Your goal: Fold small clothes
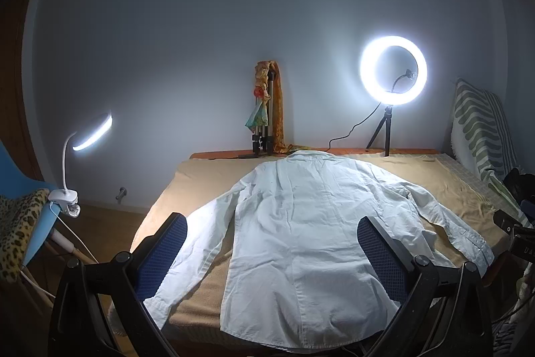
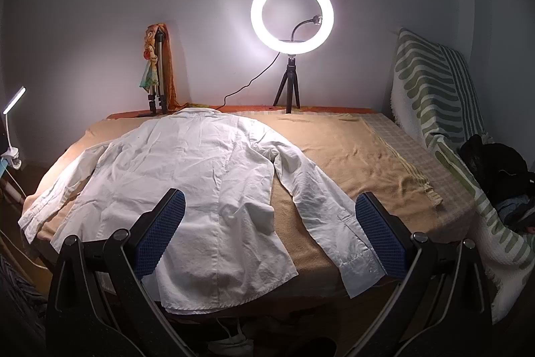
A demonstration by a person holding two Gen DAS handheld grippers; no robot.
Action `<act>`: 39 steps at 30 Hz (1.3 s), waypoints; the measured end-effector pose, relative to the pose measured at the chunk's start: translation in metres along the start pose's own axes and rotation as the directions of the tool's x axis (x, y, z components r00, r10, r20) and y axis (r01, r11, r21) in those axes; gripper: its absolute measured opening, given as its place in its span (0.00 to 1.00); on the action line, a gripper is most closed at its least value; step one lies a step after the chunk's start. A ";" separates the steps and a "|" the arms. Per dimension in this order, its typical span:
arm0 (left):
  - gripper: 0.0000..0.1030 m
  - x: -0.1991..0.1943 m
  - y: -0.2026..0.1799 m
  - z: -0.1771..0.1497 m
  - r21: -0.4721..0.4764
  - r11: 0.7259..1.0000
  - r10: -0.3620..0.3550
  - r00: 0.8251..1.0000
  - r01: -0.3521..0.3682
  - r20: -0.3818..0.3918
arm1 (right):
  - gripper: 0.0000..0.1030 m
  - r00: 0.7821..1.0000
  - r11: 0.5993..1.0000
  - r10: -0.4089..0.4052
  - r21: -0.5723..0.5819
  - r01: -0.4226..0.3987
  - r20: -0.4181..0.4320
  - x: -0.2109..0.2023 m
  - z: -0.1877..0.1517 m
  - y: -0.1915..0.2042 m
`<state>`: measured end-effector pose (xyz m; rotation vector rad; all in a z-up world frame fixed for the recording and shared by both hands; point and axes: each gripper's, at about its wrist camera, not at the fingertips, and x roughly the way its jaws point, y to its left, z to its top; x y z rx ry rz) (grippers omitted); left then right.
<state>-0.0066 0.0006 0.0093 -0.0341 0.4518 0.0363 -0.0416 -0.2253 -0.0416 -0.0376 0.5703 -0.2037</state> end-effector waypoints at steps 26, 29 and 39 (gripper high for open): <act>1.00 0.000 0.007 0.001 -0.010 1.000 0.012 1.000 -0.012 0.009 | 1.00 1.000 1.000 0.013 -0.002 -0.013 0.008 0.000 -0.003 0.007; 1.00 0.000 0.007 0.001 -0.011 1.000 0.014 1.000 -0.013 0.012 | 1.00 1.000 1.000 0.013 -0.003 -0.013 0.008 0.000 -0.003 0.006; 1.00 0.001 0.007 0.001 -0.012 1.000 0.015 1.000 -0.014 0.012 | 1.00 1.000 1.000 0.020 0.000 -0.020 0.004 0.001 -0.002 0.011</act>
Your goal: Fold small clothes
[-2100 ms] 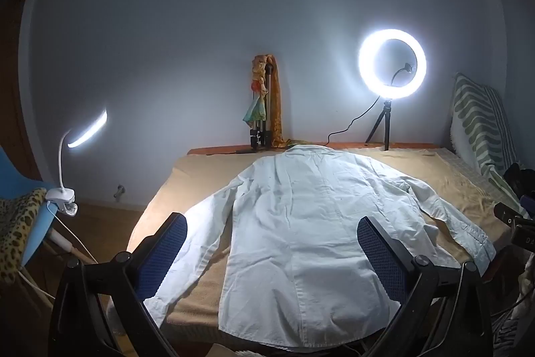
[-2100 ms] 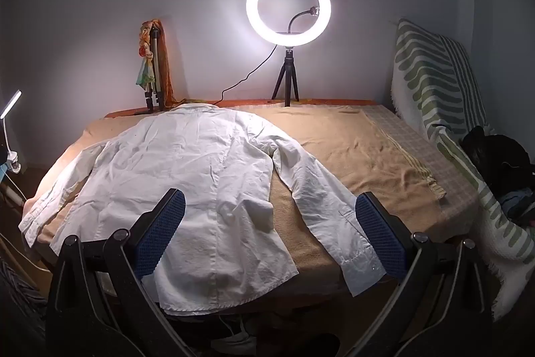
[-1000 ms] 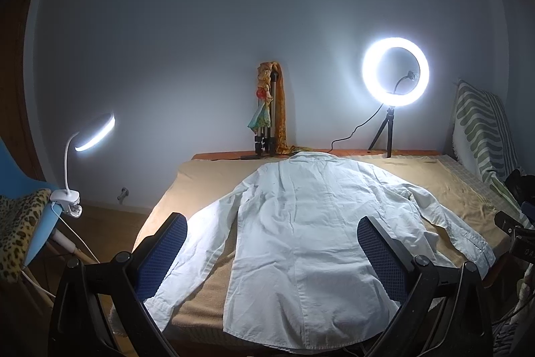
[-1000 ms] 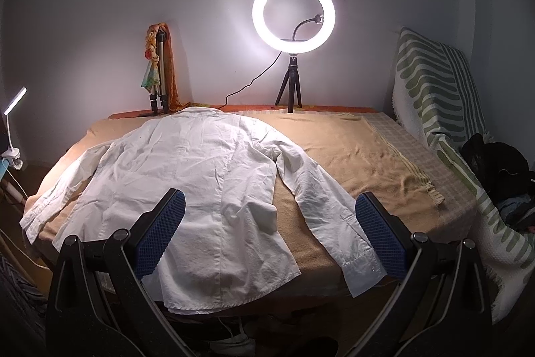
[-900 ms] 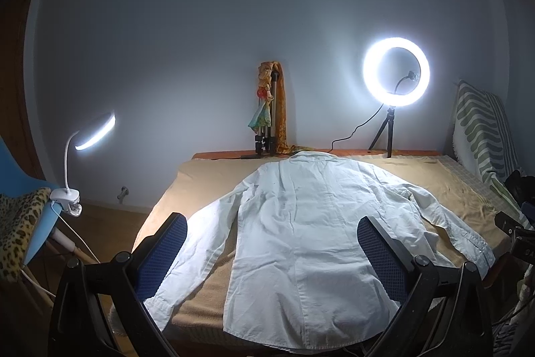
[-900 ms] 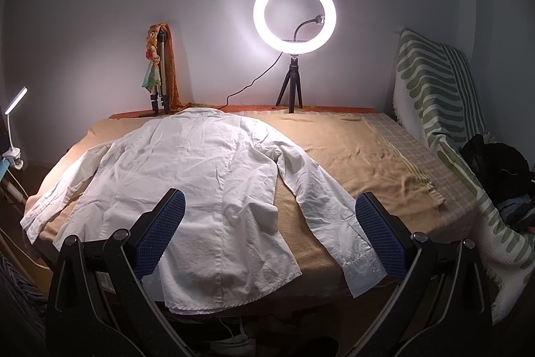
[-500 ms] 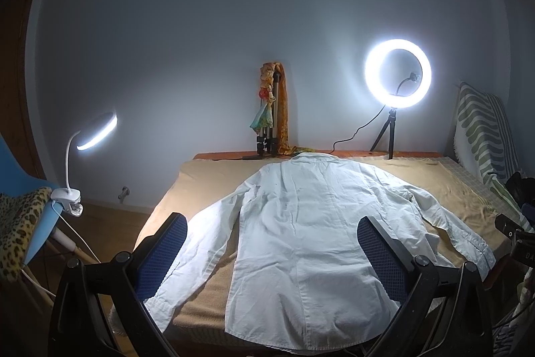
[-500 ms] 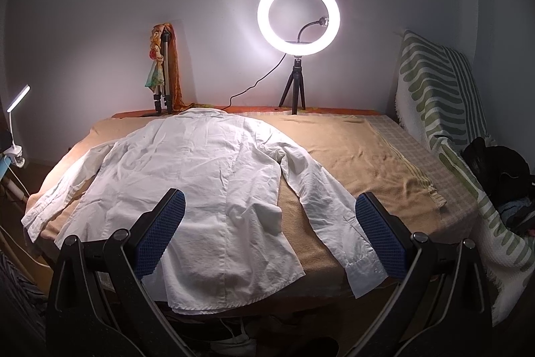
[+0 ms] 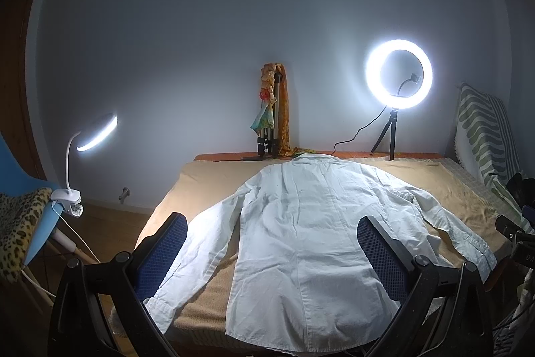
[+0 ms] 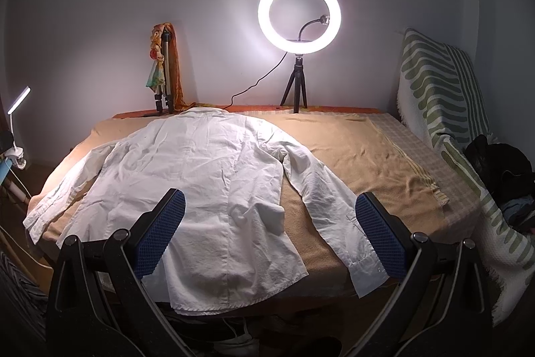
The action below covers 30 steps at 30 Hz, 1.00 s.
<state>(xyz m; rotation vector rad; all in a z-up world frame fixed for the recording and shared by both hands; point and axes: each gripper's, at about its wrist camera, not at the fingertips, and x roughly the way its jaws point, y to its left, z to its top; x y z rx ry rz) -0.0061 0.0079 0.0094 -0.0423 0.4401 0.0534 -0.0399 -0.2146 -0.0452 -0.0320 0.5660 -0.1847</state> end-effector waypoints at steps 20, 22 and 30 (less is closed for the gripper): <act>1.00 0.021 0.009 0.003 0.003 0.999 0.034 0.999 -0.034 -0.009 | 1.00 1.000 0.999 0.030 0.010 -0.030 0.003 0.015 0.007 0.003; 1.00 0.024 0.012 0.004 0.006 0.999 0.046 0.999 -0.046 -0.009 | 1.00 0.999 0.999 0.039 0.013 -0.039 0.002 0.017 0.008 0.003; 1.00 0.041 0.027 0.007 0.037 0.994 0.107 0.994 -0.107 -0.018 | 1.00 0.997 0.997 0.080 -0.012 -0.080 0.016 0.032 0.021 0.014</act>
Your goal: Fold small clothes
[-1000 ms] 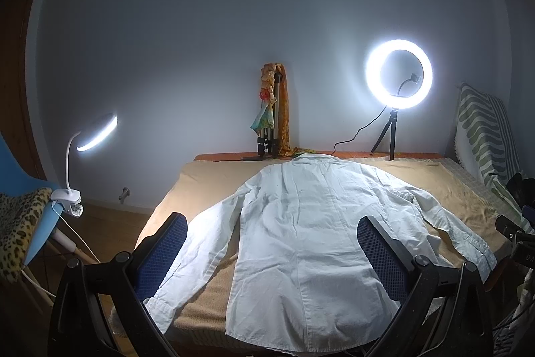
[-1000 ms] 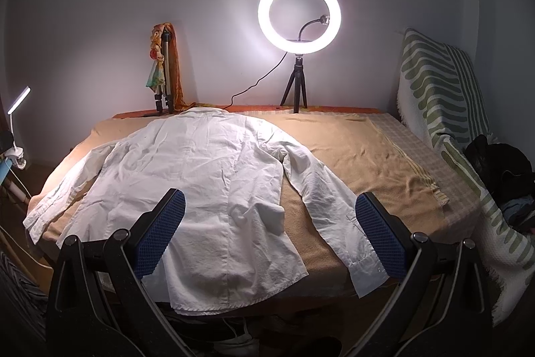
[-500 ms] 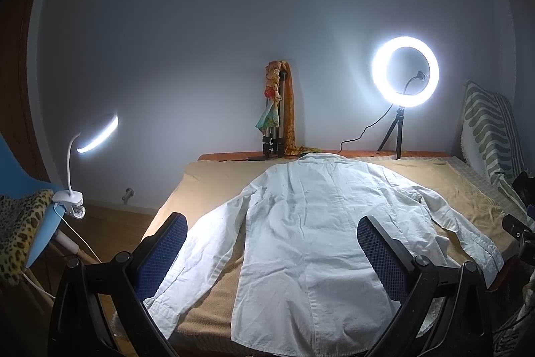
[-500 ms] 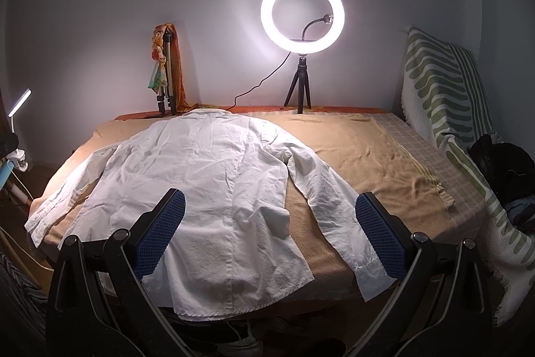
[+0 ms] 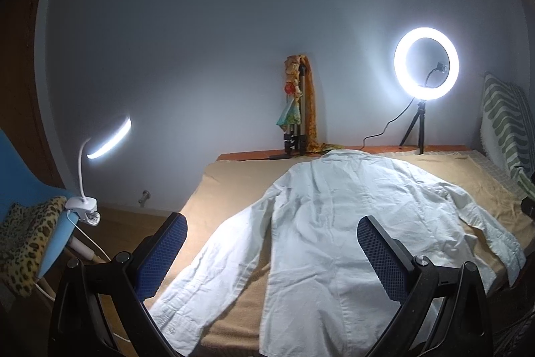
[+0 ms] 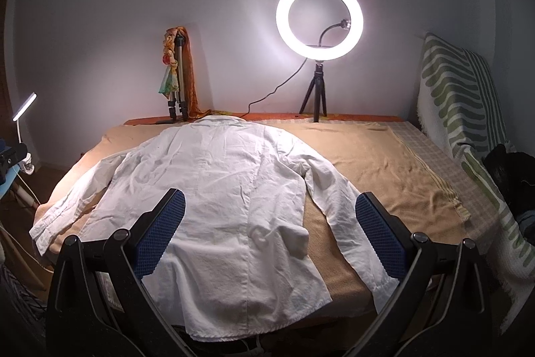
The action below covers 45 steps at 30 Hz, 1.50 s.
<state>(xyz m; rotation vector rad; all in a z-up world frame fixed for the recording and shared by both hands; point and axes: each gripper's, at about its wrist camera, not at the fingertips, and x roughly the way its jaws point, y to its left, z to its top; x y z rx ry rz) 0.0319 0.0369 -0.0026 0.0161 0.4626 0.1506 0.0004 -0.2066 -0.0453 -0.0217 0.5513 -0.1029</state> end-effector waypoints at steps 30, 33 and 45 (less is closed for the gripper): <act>0.73 0.244 0.148 -0.074 -0.212 0.976 -0.136 0.880 0.042 -0.454 | 1.00 0.892 0.893 0.445 -0.037 -0.448 -0.077 0.130 0.023 0.068; 0.73 0.257 0.154 -0.082 -0.243 0.969 -0.157 0.861 0.040 -0.484 | 1.00 0.890 0.892 0.448 -0.023 -0.451 -0.089 0.134 0.023 0.066; 0.00 0.269 0.149 -0.084 -0.327 0.938 -0.271 0.829 0.113 -0.490 | 1.00 0.896 0.896 0.436 -0.053 -0.441 -0.090 0.128 0.020 0.071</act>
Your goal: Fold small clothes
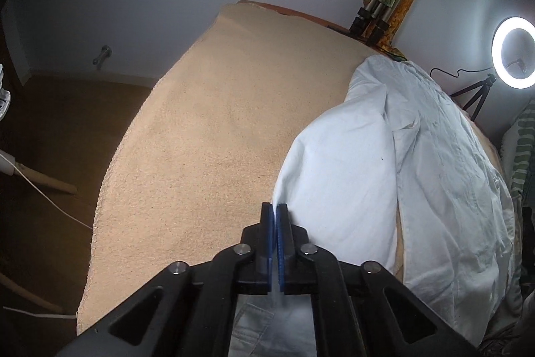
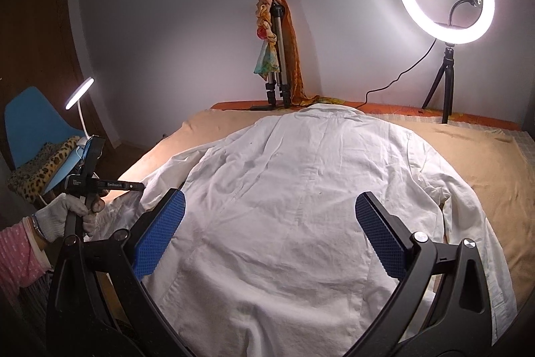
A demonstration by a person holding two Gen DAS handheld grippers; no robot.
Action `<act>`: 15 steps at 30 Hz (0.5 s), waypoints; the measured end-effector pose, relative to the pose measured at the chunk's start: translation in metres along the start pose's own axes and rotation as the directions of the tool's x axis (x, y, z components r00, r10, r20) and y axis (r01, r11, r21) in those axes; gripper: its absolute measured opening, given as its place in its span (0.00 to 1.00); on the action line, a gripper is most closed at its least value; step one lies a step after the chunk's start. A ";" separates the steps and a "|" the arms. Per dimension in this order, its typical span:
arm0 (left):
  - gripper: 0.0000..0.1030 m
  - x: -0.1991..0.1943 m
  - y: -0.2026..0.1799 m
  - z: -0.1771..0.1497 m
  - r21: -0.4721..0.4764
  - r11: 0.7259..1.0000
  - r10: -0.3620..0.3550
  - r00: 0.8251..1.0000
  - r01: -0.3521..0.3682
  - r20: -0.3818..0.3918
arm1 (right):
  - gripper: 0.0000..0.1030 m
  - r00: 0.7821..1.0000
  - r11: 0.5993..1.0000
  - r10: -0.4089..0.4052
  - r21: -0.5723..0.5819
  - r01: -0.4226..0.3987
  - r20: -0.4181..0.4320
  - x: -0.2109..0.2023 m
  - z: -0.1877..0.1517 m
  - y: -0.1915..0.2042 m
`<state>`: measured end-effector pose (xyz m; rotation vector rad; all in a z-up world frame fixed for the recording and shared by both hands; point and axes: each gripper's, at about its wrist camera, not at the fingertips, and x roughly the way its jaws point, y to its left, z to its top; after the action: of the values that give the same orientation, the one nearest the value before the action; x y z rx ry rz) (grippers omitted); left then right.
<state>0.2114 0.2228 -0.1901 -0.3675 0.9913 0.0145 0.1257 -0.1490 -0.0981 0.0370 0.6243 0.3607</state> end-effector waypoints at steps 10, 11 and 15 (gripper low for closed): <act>0.00 -0.044 -0.027 0.017 -0.025 0.992 -0.118 0.982 0.123 0.147 | 1.00 1.000 1.000 -0.006 0.023 0.006 0.004 -0.007 -0.002 -0.005; 0.00 -0.052 -0.039 0.021 -0.003 0.991 -0.135 0.976 0.137 0.168 | 1.00 1.000 1.000 -0.005 0.027 0.005 0.005 -0.007 -0.002 -0.005; 0.00 -0.068 -0.087 0.023 0.099 0.978 -0.198 0.961 0.182 0.192 | 1.00 1.000 1.000 -0.014 0.022 0.014 -0.001 -0.005 -0.002 -0.005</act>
<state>0.2083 0.1585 -0.0977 -0.3787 0.7514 -0.1597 0.1222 -0.1557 -0.0979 0.0533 0.6290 0.3405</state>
